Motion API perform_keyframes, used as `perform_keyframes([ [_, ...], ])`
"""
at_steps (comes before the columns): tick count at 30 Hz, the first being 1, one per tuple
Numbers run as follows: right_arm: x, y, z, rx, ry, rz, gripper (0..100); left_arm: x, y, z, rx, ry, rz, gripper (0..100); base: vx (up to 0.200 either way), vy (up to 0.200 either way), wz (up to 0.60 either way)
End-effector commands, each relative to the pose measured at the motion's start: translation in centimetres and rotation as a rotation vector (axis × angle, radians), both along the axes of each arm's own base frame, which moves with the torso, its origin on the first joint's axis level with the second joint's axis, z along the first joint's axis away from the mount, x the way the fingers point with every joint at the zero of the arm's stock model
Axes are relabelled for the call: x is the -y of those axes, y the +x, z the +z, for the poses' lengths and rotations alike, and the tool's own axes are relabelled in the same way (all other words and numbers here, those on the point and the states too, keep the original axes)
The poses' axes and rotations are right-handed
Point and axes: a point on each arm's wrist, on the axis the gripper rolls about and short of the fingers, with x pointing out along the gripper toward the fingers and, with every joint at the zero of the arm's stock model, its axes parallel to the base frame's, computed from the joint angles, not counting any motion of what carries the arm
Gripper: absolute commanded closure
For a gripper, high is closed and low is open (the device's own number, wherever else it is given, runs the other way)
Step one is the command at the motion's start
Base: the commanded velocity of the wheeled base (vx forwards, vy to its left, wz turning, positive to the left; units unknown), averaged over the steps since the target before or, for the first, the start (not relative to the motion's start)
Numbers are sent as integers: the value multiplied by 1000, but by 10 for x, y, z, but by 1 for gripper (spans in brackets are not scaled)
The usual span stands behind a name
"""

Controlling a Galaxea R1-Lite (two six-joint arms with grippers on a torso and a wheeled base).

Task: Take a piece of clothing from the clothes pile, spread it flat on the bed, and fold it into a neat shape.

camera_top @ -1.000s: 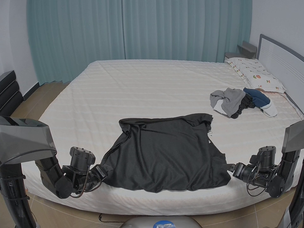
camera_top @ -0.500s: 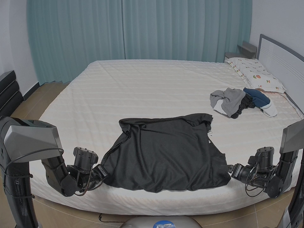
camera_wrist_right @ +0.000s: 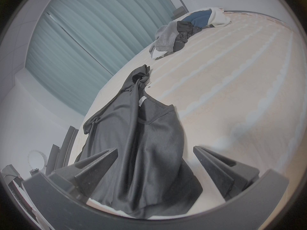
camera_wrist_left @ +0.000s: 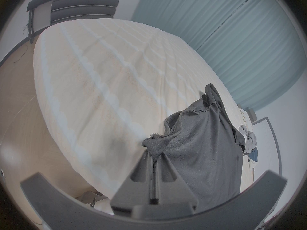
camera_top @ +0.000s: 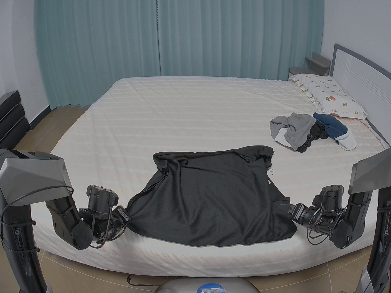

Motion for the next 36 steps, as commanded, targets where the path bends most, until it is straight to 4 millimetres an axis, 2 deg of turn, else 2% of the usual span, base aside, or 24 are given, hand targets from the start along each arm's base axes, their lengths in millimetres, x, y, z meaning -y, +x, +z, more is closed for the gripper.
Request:
perform_keyframes([
  [1, -2, 16, -20, -22, 15, -17, 0, -1, -1, 4, 8, -5, 6, 100, 0, 0, 0],
  [2, -2, 17, -20, -21, 15, -17, 100, -1, -1, 4, 8, -5, 6, 100, 0, 0, 0],
  [6, -2, 28, -28, -4, 14, -34, 100, -1, -2, 2, 3, -5, 7, 100, 0, 0, 0],
  [14, 1, 49, -14, 88, 23, -68, 100, -1, -2, 5, 12, -9, 7, 100, 0, 0, 0],
  [17, -2, 70, 3, 178, 26, -75, 100, -2, 0, 4, 11, -8, 13, 100, 0, 0, 0],
  [19, -3, 75, 5, 186, 28, -75, 100, -2, 1, 3, 11, -10, 17, 100, 0, 0, 0],
  [22, -6, 100, 15, 192, 28, -77, 100, -7, 5, 4, 25, -19, 41, 100, 0, 0, 0],
  [25, -9, 112, 17, 189, 28, -74, 100, -9, 6, 5, 45, -24, 49, 100, 0, 0, 0],
  [26, -12, 125, 18, 192, 29, -69, 100, -10, 8, 7, 67, -29, 54, 100, 0, 0, 0],
  [29, -17, 142, 16, 193, 29, -66, 100, -11, 8, 6, 78, -31, 55, 100, 0, 0, 0],
  [36, -27, 167, 9, 182, 26, -51, 100, -10, 8, 1, 69, -29, 54, 100, 0, 0, 0],
])
